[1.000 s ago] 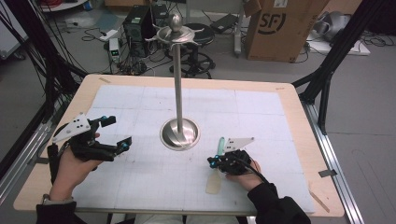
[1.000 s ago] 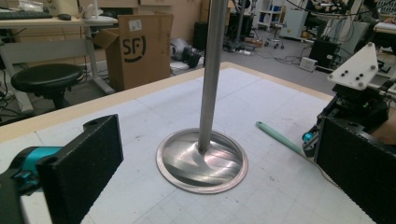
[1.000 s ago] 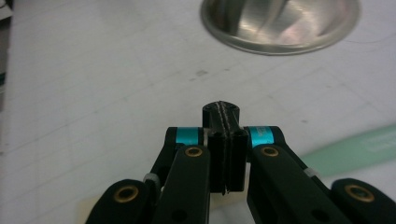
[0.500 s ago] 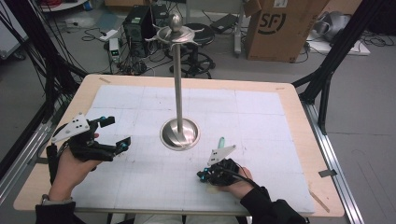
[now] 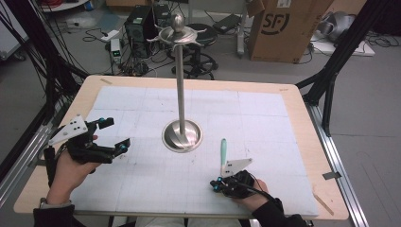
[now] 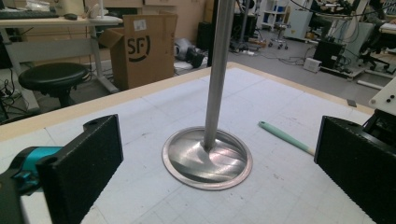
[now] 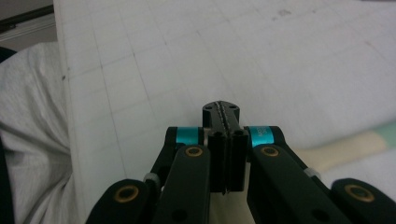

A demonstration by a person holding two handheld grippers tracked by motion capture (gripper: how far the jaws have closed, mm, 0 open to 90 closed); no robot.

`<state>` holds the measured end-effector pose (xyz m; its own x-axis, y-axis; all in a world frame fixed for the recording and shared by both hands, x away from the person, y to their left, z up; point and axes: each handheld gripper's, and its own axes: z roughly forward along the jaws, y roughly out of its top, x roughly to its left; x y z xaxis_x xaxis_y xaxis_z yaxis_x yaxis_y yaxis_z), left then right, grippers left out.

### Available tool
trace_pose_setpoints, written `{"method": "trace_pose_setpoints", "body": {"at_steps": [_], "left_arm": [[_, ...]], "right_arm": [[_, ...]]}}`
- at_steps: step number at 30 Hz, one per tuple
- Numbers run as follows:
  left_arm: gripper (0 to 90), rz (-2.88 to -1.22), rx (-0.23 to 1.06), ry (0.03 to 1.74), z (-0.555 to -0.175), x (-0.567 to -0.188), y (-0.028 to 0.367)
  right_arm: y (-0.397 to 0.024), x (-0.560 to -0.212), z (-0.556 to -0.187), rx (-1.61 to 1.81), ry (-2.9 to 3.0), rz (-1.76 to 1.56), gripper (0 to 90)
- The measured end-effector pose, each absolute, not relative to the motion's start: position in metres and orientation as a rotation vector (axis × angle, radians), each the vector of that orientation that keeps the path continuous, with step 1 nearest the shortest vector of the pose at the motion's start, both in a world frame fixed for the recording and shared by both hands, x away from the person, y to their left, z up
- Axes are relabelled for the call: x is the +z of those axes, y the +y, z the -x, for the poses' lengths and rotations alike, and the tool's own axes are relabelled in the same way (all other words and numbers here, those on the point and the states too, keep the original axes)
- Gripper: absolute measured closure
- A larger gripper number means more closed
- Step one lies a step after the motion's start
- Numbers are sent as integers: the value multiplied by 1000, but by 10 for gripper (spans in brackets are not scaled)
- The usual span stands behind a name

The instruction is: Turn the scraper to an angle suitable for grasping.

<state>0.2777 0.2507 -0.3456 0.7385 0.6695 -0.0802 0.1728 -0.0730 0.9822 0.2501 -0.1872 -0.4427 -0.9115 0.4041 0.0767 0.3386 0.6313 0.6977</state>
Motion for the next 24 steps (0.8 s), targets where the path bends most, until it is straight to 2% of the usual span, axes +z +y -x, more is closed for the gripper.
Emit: {"method": "trace_pose_setpoints", "body": {"at_steps": [13,18,24], "left_arm": [[17,-1641,455,694,-280,-349,248],[17,-1660,449,691,-281,-351,242],[17,-1675,446,692,-283,-353,240]], "right_arm": [[-241,-439,-240,1205,2706,-784,900],[-229,-440,-242,1193,2721,-737,900],[-189,-439,-256,1068,2652,-675,900]]}}
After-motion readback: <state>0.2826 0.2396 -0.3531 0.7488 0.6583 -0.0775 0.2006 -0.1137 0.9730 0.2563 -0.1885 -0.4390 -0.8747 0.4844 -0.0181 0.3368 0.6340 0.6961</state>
